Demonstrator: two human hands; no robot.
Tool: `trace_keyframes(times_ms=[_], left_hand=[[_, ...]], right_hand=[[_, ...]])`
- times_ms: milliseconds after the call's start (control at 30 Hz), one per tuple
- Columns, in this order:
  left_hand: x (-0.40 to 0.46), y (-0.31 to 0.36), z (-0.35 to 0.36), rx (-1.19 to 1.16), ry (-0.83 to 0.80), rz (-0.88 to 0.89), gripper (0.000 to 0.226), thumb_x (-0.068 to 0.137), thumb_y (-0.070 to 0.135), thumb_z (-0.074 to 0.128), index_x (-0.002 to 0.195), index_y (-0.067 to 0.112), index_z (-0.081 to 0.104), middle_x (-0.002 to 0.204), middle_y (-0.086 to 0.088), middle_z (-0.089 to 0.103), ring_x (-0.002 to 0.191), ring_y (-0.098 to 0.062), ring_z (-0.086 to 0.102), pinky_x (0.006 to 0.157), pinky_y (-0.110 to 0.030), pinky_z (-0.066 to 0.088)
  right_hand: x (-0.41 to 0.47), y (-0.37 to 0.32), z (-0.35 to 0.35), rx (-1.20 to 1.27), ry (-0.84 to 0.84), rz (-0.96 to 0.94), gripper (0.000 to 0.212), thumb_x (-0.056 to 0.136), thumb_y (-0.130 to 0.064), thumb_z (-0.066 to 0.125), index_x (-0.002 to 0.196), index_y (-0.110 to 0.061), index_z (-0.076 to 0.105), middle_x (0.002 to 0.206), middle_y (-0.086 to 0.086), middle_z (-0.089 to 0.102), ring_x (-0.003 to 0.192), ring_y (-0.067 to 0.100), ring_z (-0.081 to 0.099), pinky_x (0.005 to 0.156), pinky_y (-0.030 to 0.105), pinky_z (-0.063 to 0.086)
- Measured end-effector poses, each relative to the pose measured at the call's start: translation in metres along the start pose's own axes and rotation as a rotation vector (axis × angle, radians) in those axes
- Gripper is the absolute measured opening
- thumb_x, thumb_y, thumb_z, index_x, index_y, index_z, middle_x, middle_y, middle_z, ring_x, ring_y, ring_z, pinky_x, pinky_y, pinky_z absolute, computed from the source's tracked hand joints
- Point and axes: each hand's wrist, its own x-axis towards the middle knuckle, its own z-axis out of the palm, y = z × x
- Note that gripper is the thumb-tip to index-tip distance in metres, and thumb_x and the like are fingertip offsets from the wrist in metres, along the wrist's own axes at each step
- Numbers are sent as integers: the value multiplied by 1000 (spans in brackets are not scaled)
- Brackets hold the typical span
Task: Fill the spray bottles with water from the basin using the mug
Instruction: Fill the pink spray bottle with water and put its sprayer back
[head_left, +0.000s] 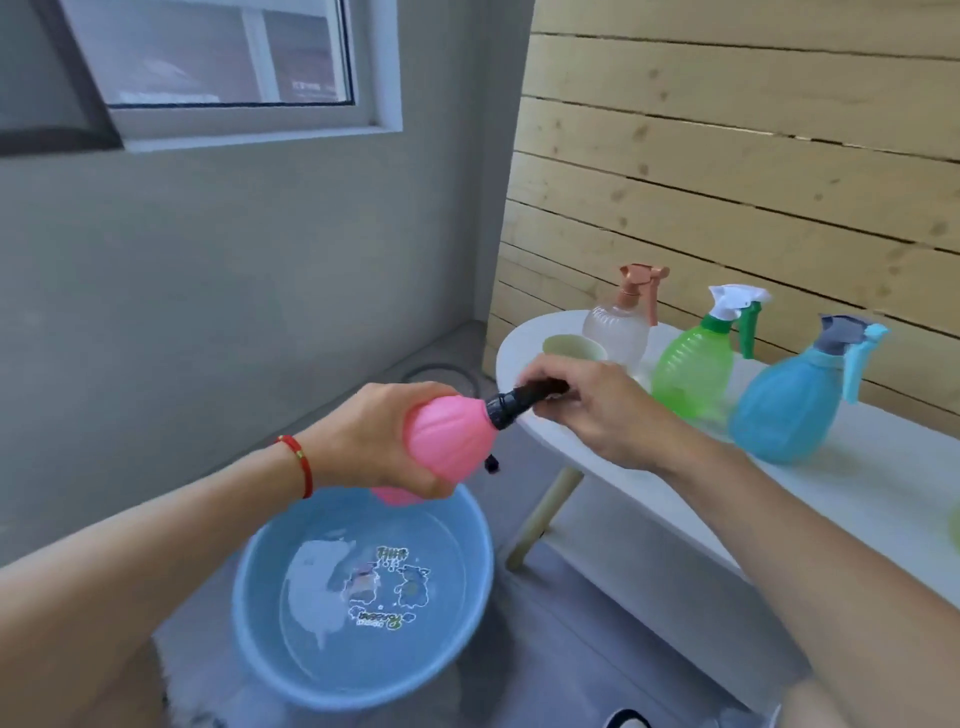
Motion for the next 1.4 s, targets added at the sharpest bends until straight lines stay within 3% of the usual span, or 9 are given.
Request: trace_keyframes(times_ms=[67, 133, 267, 400, 600, 733, 933, 1133, 1400], left_hand=[[-5, -21, -4, -6, 5, -40, 79, 54, 41, 94, 126, 36, 63, 105, 19, 68, 93, -1, 65, 76, -16, 53], [-7, -38, -3, 12, 38, -81, 81, 52, 46, 91, 126, 37, 61, 108, 14, 66, 96, -9, 65, 80, -23, 55], [-11, -66, 2, 155, -22, -111, 85, 49, 52, 84, 129, 36, 59, 108, 8, 59, 99, -17, 59, 88, -32, 53], [-14, -78, 10, 144, -6, -164, 84, 51, 52, 84, 129, 35, 59, 108, 7, 59, 98, -18, 59, 86, -32, 53], [-11, -91, 16, 28, 77, -162, 86, 46, 58, 80, 126, 35, 58, 107, 8, 60, 96, -16, 60, 86, -34, 55], [-9, -93, 23, -1, 42, -147, 84, 49, 51, 86, 127, 36, 57, 109, 9, 60, 98, -15, 60, 84, -29, 53], [-5, -87, 31, -96, -42, -90, 80, 57, 39, 95, 128, 35, 57, 111, 14, 63, 99, -7, 63, 76, -19, 52], [6, -67, 42, -85, -17, 5, 83, 58, 37, 96, 131, 31, 56, 114, 13, 61, 100, -9, 60, 74, -7, 44], [21, -32, 67, -105, -64, 89, 86, 58, 40, 95, 133, 33, 54, 117, 14, 60, 103, -9, 61, 78, -13, 46]], right_hand=[[22, -7, 20, -76, 38, -38, 30, 98, -2, 61, 113, -26, 72, 127, -7, 60, 127, 7, 51, 108, 23, 39], [36, -14, 39, -7, 72, 62, 47, 95, 5, 49, 117, -28, 74, 110, -15, 57, 108, -2, 54, 97, 7, 36], [55, -23, 70, 484, 116, 258, 49, 81, -9, 44, 115, -31, 72, 112, -2, 74, 105, 16, 71, 99, 40, 57], [64, -33, 79, 773, 129, 264, 27, 107, -15, 41, 128, -17, 57, 104, 12, 79, 97, 26, 76, 90, 36, 58], [72, -18, 104, 277, 22, 322, 51, 102, -18, 48, 152, -19, 39, 130, -6, 58, 106, 11, 54, 93, 34, 50], [64, -12, 91, 238, -51, 315, 27, 93, -10, 53, 115, 6, 54, 98, 16, 74, 93, 39, 68, 82, 52, 57], [35, -18, 56, 194, -5, 224, 31, 91, 3, 62, 112, -18, 73, 108, 0, 76, 99, 29, 72, 89, 53, 60], [-21, -2, 5, 324, 196, 370, 27, 95, 6, 61, 117, -7, 68, 104, 8, 75, 78, 14, 71, 50, 14, 48], [-117, 74, -52, 273, 502, 679, 30, 98, 7, 53, 122, -5, 67, 97, 9, 74, 64, 14, 67, 58, 23, 51]])
